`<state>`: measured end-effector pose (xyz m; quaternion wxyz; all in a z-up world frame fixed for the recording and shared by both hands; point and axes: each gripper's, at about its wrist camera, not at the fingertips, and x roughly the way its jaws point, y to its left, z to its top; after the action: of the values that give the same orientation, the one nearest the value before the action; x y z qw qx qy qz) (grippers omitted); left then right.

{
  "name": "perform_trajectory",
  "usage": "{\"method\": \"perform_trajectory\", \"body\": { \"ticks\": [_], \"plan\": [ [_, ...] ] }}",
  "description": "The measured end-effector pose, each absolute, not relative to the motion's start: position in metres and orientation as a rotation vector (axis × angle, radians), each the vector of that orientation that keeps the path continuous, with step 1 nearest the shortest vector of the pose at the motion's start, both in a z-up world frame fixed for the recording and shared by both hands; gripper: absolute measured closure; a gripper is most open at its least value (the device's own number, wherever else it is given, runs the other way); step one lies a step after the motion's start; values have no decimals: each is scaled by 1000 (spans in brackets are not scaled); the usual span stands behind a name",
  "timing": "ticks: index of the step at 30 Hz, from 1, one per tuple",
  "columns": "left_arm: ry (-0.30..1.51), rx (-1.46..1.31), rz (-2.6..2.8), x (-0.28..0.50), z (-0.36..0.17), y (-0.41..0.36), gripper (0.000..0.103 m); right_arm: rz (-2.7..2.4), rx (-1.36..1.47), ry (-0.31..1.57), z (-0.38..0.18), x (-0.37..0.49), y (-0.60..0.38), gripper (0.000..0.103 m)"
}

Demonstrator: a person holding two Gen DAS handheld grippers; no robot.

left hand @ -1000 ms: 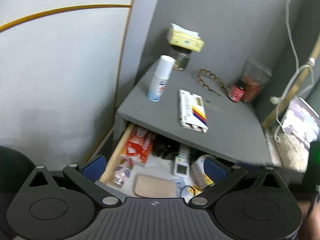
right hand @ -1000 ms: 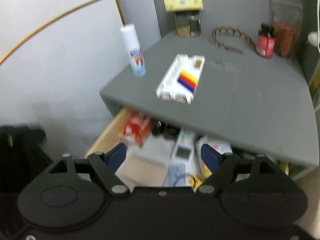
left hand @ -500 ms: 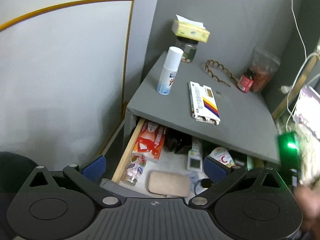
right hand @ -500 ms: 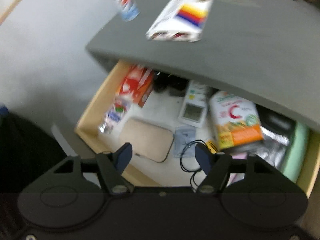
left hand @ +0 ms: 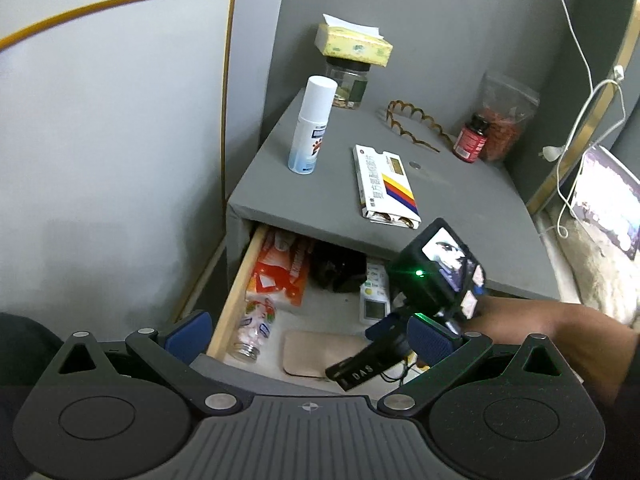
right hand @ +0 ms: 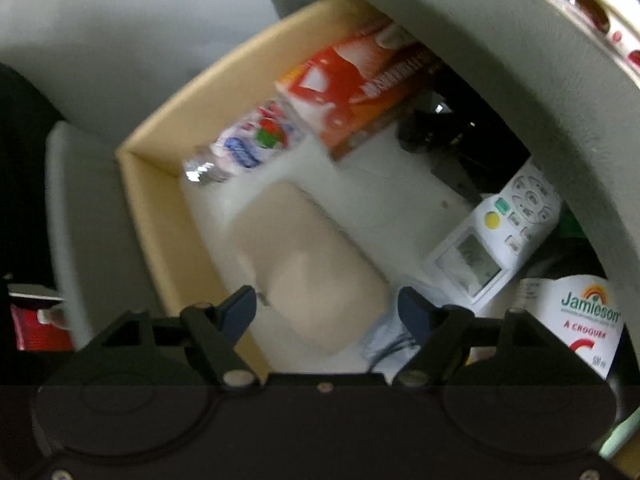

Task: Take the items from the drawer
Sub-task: 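Reach the right tool into the drawer and grasp the beige glasses case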

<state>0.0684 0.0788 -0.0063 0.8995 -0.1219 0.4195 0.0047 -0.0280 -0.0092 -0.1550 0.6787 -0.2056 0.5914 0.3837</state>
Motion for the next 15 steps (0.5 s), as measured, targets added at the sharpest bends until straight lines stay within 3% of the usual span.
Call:
{"method": "perform_trajectory", "body": {
  "ticks": [5, 9, 11, 13, 15],
  "plan": [
    [874, -296, -1, 68, -7, 80, 0, 909, -475, 1294, -160, -34, -5, 21],
    [854, -333, -7, 68, -4, 82, 0, 968, -594, 1255, -155, -52, -1, 35],
    [850, -342, -2, 67, -2, 84, 0, 986, -591, 1277, -151, -53, -6, 48],
    [849, -349, 1, 68, -1, 85, 0, 1019, -568, 1309, -144, -52, -15, 68],
    [847, -356, 4, 68, 0, 87, 0, 1049, -571, 1327, -138, -53, -20, 74]
  ]
}}
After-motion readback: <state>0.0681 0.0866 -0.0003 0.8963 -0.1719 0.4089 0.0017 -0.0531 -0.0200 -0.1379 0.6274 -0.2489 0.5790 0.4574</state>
